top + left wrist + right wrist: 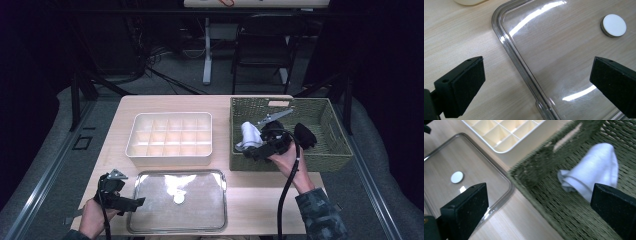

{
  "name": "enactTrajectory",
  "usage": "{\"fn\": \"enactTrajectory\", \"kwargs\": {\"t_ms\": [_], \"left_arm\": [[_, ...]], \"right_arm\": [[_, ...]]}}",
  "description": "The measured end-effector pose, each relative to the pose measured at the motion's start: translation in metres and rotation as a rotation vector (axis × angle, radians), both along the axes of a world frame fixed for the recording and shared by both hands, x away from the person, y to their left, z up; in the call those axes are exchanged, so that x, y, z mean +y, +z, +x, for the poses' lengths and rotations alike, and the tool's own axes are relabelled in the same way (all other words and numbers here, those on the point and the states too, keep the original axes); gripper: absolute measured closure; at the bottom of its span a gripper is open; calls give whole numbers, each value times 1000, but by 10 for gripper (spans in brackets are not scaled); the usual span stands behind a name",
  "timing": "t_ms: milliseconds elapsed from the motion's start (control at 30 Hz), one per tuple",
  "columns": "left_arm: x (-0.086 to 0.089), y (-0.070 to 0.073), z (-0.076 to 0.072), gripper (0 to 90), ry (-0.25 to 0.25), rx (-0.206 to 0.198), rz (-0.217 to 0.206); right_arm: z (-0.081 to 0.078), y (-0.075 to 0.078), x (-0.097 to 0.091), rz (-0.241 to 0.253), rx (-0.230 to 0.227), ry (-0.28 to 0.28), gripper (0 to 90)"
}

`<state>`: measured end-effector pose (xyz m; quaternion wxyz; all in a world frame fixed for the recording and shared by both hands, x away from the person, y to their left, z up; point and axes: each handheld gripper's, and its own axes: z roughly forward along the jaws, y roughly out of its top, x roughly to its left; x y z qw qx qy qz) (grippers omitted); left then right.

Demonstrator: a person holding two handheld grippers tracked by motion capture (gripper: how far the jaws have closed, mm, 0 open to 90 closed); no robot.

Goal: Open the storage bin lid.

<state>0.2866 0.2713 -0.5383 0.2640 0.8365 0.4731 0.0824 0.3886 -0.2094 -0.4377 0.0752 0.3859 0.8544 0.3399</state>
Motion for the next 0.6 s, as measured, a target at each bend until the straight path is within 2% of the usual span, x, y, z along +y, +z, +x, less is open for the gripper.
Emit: {"fn": "enactTrajectory", "kwargs": {"t_ms": [600], "left_arm": [[0, 1, -1, 0, -10, -8, 10]], "right_arm": [[36, 1, -35, -25, 47, -98, 0]]}}
